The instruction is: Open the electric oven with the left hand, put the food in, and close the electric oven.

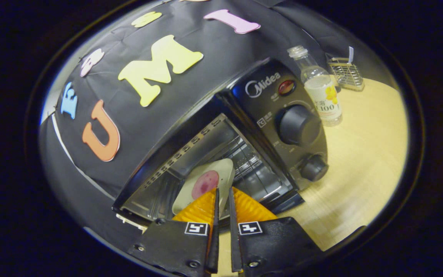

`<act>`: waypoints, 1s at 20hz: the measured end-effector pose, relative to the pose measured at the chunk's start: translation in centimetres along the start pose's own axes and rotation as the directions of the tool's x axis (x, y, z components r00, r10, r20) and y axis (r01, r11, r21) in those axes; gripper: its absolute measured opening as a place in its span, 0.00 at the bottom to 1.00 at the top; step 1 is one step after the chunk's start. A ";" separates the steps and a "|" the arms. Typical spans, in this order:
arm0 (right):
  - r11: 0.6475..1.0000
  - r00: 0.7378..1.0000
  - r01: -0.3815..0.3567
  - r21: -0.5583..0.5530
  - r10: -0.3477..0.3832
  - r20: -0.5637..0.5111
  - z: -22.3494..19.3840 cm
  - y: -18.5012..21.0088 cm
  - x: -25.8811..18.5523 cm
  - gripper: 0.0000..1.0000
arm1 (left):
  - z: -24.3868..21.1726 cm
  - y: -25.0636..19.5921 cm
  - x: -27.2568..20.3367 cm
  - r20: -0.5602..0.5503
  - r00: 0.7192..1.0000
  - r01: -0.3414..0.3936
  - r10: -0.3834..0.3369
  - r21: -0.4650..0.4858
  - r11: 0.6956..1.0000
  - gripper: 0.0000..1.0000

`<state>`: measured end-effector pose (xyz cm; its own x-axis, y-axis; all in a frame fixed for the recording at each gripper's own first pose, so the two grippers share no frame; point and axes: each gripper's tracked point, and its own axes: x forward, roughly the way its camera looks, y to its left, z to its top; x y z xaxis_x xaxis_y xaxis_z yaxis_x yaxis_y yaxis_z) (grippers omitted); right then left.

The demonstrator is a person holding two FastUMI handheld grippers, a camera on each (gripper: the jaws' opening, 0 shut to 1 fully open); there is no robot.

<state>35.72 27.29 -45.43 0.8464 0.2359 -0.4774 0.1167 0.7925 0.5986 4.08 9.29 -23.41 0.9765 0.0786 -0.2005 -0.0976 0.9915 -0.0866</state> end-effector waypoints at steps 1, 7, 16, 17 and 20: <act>1.000 1.000 -0.010 -0.021 0.010 0.005 -0.1 0.1 -1.0 0.15 | -0.1 -0.2 -0.2 -0.004 1.000 0.004 -0.004 0.000 1.000 0.95; 0.986 0.996 -0.068 -0.151 0.076 0.053 0.8 -0.2 -7.6 0.28 | -0.7 -0.6 -1.1 -0.041 0.999 -0.003 0.003 -0.003 1.000 0.95; 0.955 0.989 -0.037 -0.293 0.077 0.125 5.5 -3.4 -16.8 0.83 | -1.3 -3.1 -1.1 -0.122 0.992 0.037 -0.034 0.019 0.999 0.95; 0.946 0.988 -0.031 -0.321 0.078 0.135 6.3 -3.6 -17.8 0.80 | -1.6 -3.6 -0.9 -0.140 0.989 0.044 -0.042 0.015 0.999 0.95; 0.914 0.976 0.032 -0.404 0.059 0.210 9.7 -4.8 -20.9 0.96 | -2.7 -4.7 -0.1 -0.188 0.980 0.064 -0.061 0.008 0.998 0.95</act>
<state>22.51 13.08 -32.14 0.9420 0.1586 -0.2958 -0.0759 0.9592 0.2725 3.91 4.35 -25.58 0.9270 -0.0033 -0.3751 -0.0334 0.9953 -0.0911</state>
